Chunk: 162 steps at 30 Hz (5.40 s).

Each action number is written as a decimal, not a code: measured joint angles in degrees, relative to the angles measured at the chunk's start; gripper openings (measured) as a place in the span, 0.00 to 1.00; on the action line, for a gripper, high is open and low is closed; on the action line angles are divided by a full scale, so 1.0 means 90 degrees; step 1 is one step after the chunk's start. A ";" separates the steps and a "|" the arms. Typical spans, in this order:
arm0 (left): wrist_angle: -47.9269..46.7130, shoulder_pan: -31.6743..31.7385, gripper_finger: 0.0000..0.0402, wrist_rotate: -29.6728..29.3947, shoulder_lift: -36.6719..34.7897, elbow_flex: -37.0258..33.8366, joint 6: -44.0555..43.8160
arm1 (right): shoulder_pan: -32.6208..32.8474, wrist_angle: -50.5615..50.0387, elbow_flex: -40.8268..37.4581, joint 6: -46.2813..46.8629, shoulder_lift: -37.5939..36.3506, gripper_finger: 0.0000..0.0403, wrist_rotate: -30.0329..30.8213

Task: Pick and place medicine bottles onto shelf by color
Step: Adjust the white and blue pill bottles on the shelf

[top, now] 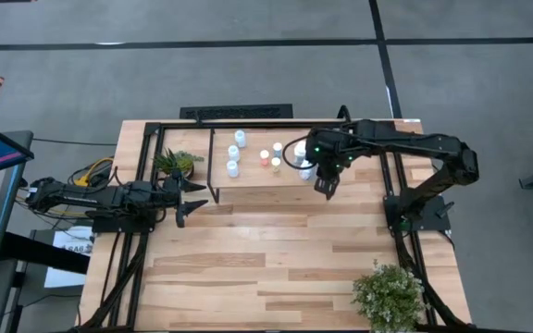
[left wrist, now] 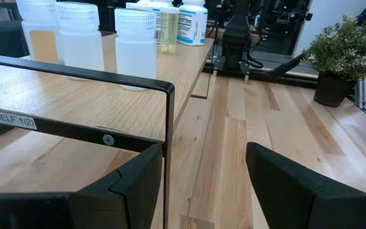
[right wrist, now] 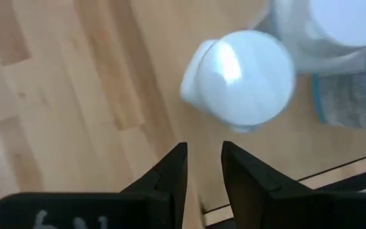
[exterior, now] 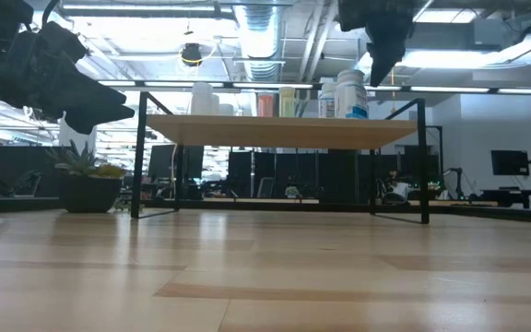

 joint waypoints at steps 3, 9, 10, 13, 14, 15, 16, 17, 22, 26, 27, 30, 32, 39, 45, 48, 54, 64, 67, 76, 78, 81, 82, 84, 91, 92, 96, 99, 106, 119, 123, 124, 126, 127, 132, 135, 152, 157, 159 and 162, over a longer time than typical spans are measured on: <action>0.0000 0.0002 0.53 0.0000 0.0002 0.0000 0.0002 | 0.0000 -0.0052 0.0000 0.0080 0.0001 0.29 -0.0366; -0.0001 0.0002 0.53 -0.0002 0.0002 0.0000 0.0144 | 0.0160 0.0361 -0.0017 -0.0169 0.0287 0.29 -0.0454; 0.0000 0.0000 0.53 -0.0003 0.0000 0.0000 0.0146 | 0.0160 0.0389 0.0000 -0.0234 0.0369 0.29 -0.0466; 0.0000 0.0002 0.53 -0.0005 0.0000 0.0000 0.0146 | 0.0189 0.0485 0.0002 -0.0273 0.0550 0.29 -0.0448; 0.0002 0.0002 0.53 -0.0005 0.0029 0.0000 0.0135 | 0.0189 0.0504 0.0003 -0.0300 0.0639 0.29 -0.0444; 0.0005 0.0000 0.53 -0.0005 0.0050 0.0000 0.0113 | 0.0189 0.0548 0.0007 -0.0305 0.0705 0.29 -0.0444; -0.0008 0.0000 0.53 -0.0002 0.0050 0.0000 0.0110 | 0.0189 0.0580 0.0007 -0.0302 0.0747 0.29 -0.0444; -0.0007 0.0000 0.53 -0.0005 0.0054 0.0000 0.0097 | 0.0189 0.0584 0.0007 -0.0304 0.0774 0.29 -0.0442; 0.0002 0.0000 0.53 -0.0002 0.0101 0.0000 0.0087 | 0.0192 0.0643 0.0010 -0.0258 0.0842 0.29 -0.0435; 0.0000 0.0001 0.53 -0.0002 0.0112 0.0000 0.0083 | 0.0192 0.0603 0.0071 -0.0118 0.0797 0.29 -0.0427; 0.0000 0.0000 0.53 -0.0002 0.0112 0.0000 0.0083 | 0.0195 0.0592 0.0140 -0.0085 0.0777 0.29 -0.0427; 0.0000 0.0000 0.53 -0.0002 0.0112 0.0000 0.0080 | 0.0277 0.0500 0.0453 -0.0060 0.0658 0.29 -0.0427; -0.0002 0.0000 0.53 -0.0001 0.0124 0.0000 0.0079 | 0.0379 0.0519 0.0751 -0.0170 0.0636 0.29 -0.0425; 0.0000 0.0000 0.53 0.0000 0.0126 0.0000 0.0075 | 0.0447 0.1146 0.1228 -0.1076 0.0624 0.29 0.0504; 0.0000 0.0000 0.53 0.0000 0.0126 0.0000 0.0073 | 0.0117 0.1239 0.1278 -0.1481 0.0924 0.29 0.0620; 0.0000 0.0001 0.53 0.0000 0.0127 0.0000 0.0070 | -0.0026 0.1106 0.1475 -0.1756 0.1169 0.29 0.0622; 0.0006 0.0000 0.53 0.0002 0.0137 0.0000 0.0071 | -0.0199 0.0156 0.2281 -0.1978 0.1793 0.29 0.0605; 0.0000 0.0001 0.53 0.0002 0.0168 0.0001 0.0076 | -0.0226 -0.0831 0.3213 -0.2315 0.2663 0.29 0.0598; -0.0001 0.0000 0.53 0.0002 0.0168 0.0002 0.0080 | -0.0237 -0.1050 0.3255 -0.2315 0.2732 0.29 0.0599; 0.0000 0.0000 0.53 0.0002 0.0168 0.0000 0.0085 | -0.0320 -0.1327 0.3266 -0.2099 0.2725 0.29 0.0600; 0.0000 0.0001 0.53 0.0002 0.0168 0.0000 0.0087 | -0.0357 -0.1479 0.3266 -0.2094 0.2725 0.29 0.0600; 0.0000 0.0000 0.53 0.0002 0.0168 0.0001 0.0085 | -0.0393 -0.1526 0.3266 -0.2079 0.2725 0.29 0.0604; 0.0000 0.0000 0.53 0.0002 0.0168 0.0000 0.0085 | -0.0397 -0.1520 0.3266 -0.2036 0.2725 0.29 0.0607; 0.0000 0.0000 0.53 0.0002 0.0168 0.0002 0.0084 | -0.0398 -0.1591 0.3266 -0.1873 0.2725 0.29 0.0608; 0.0000 0.0002 0.53 0.0002 0.0168 0.0000 0.0083 | -0.0466 -0.1906 0.3266 -0.1489 0.2725 0.29 0.0611; 0.0000 0.0000 0.53 0.0002 0.0168 0.0001 0.0083 | -0.0466 -0.1939 0.3266 -0.1409 0.2725 0.29 0.0615; 0.0000 0.0000 0.53 0.0002 0.0168 0.0001 0.0080 | -0.0449 -0.1953 0.3266 -0.1213 0.2725 0.29 0.0615; 0.0000 0.0000 0.53 0.0002 0.0168 0.0002 0.0080 | -0.0391 -0.1662 0.3264 -0.1350 0.2725 0.29 0.0615; 0.0000 0.0002 0.53 0.0002 0.0168 0.0002 0.0078 | -0.0429 -0.1061 0.3264 -0.1420 0.2725 0.29 0.0876; 0.0000 0.0000 0.53 0.0000 0.0166 0.0002 0.0123 | -0.0777 -0.1310 0.3262 -0.1115 0.2722 0.29 0.1070; 0.0000 0.0000 0.53 0.0000 0.0167 0.0001 0.0136 | -0.0765 -0.1622 0.3262 -0.0793 0.2722 0.29 0.1057; 0.0000 0.0002 0.53 0.0000 0.0167 0.0002 0.0137 | -0.0770 -0.1683 0.3262 -0.0719 0.2722 0.29 0.1062; 0.0000 0.0000 0.53 0.0000 0.0167 0.0002 0.0138 | -0.0770 -0.1753 0.3262 -0.0580 0.2722 0.29 0.1062; 0.0000 0.0001 0.53 0.0001 0.0168 0.0002 0.0138 | -0.0772 -0.1765 0.3262 -0.0529 0.2722 0.29 0.1069; -0.0002 0.0000 0.53 0.0002 0.0166 0.0002 0.0141 | -0.0763 -0.1844 0.3262 -0.0382 0.2722 0.29 0.1071; 0.0000 0.0002 0.53 0.0002 0.0168 0.0002 0.0141 | -0.0688 -0.1618 0.3259 -0.0425 0.2701 0.29 0.1071; 0.0000 0.0002 0.53 0.0000 0.0165 0.0001 0.0143 | -0.1371 -0.2024 0.3262 0.0222 0.1295 0.29 0.1945; 0.0000 0.0002 0.53 0.0000 0.0165 0.0002 0.0143 | -0.1806 -0.2140 0.2613 0.0076 0.1119 0.29 0.1947; 0.0000 0.0000 0.53 0.0002 0.0165 0.0002 0.0143 | -0.1928 -0.2171 0.2169 0.0084 0.0969 0.29 0.1961; -0.0002 0.0002 0.53 0.0002 0.0166 0.0000 0.0143 | -0.2115 -0.2024 0.1358 0.0105 0.0645 0.29 0.1811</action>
